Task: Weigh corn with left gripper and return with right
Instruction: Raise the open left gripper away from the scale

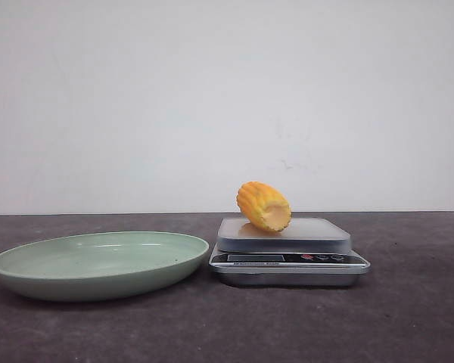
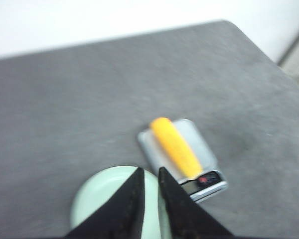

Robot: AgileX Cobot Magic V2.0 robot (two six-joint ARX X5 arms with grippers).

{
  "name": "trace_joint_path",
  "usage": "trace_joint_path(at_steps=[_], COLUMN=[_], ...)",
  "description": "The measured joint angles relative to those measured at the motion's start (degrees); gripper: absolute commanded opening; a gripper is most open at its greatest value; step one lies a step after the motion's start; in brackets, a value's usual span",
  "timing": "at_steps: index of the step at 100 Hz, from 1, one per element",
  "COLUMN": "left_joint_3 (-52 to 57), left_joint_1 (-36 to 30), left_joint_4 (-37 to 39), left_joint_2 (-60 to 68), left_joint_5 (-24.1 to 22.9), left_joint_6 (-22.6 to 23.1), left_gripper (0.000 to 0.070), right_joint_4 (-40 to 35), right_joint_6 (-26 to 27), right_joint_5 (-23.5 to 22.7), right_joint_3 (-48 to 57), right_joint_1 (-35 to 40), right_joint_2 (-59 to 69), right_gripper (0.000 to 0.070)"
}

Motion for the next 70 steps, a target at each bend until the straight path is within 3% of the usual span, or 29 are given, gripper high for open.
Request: trace_joint_path(at_steps=[13, 23, 33, 40, 70], left_joint_3=[0.0, 0.1, 0.4, 0.4, 0.2], left_joint_1=[0.0, 0.0, 0.0, 0.0, 0.0], left_joint_4=[-2.3, -4.3, -7.2, -9.9, -11.2], left_joint_2=[-7.6, -13.2, -17.8, -20.1, -27.8], left_joint_5=[-2.6, -3.1, -3.3, -3.6, -5.7], left_joint_6=[1.3, 2.0, 2.0, 1.9, -0.5], left_gripper=[0.0, 0.0, 0.0, 0.0, 0.0], right_joint_4=[9.7, 19.3, 27.5, 28.6, 19.6], right_joint_6=[2.1, 5.9, 8.0, 8.7, 8.8], right_joint_5=[-9.2, -11.9, -9.3, -5.3, 4.3], right_joint_3=[0.0, 0.0, 0.1, 1.2, 11.5], right_joint_1=[2.0, 5.6, 10.6, 14.4, 23.9], right_joint_2=[1.0, 2.3, 4.9, 8.2, 30.1], right_gripper=[0.0528, 0.0521, 0.0521, 0.0521, 0.0522])
